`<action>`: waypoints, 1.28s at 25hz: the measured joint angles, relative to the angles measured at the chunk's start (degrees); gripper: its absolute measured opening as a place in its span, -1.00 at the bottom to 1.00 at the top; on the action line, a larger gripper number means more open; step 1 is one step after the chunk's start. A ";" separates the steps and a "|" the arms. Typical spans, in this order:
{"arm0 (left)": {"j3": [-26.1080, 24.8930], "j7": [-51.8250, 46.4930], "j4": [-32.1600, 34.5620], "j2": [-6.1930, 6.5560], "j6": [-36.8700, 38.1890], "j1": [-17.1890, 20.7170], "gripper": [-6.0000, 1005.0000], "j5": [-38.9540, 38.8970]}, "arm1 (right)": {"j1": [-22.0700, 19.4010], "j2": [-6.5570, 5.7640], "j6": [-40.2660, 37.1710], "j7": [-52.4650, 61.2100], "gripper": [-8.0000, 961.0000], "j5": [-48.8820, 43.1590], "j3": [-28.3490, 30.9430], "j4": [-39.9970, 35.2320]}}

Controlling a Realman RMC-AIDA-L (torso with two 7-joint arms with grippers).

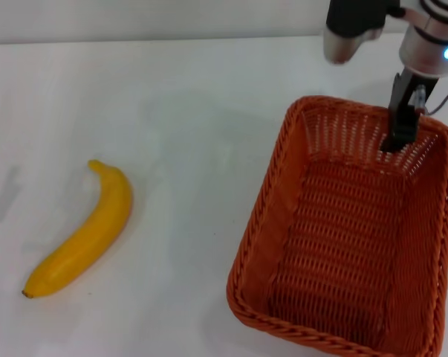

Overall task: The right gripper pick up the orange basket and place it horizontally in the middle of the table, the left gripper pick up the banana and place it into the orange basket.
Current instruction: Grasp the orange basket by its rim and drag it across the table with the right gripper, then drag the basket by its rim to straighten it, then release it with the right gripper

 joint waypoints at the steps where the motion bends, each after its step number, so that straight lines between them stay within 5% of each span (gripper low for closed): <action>1: 0.00 -0.03 0.00 0.00 -0.10 0.00 0.70 -0.03 | -0.21 -0.11 0.33 0.57 -0.26 -0.09 0.61 -0.87; 8: -0.12 -0.12 -0.19 0.09 -0.72 -0.01 0.69 -0.22 | -3.20 -2.50 1.85 11.52 -0.49 -4.51 4.16 -10.64; 13: -0.20 -0.15 -0.70 0.23 -0.73 -0.01 0.69 -0.27 | -3.87 -5.89 6.97 16.98 -0.51 -5.12 15.58 -12.80; 17: -0.38 -0.30 -1.51 0.33 -0.73 -0.06 0.69 -0.32 | -6.61 -7.36 10.60 21.15 -0.56 -4.78 20.68 -14.75; 25: -0.41 -1.06 -3.63 0.53 0.10 -0.23 0.68 -0.32 | -14.27 -7.94 16.54 26.46 -0.69 0.49 37.18 -18.73; 32: -0.45 -2.80 -6.29 0.60 1.99 -0.38 0.67 0.03 | -24.54 -7.68 20.38 31.30 -0.68 15.08 38.71 -22.44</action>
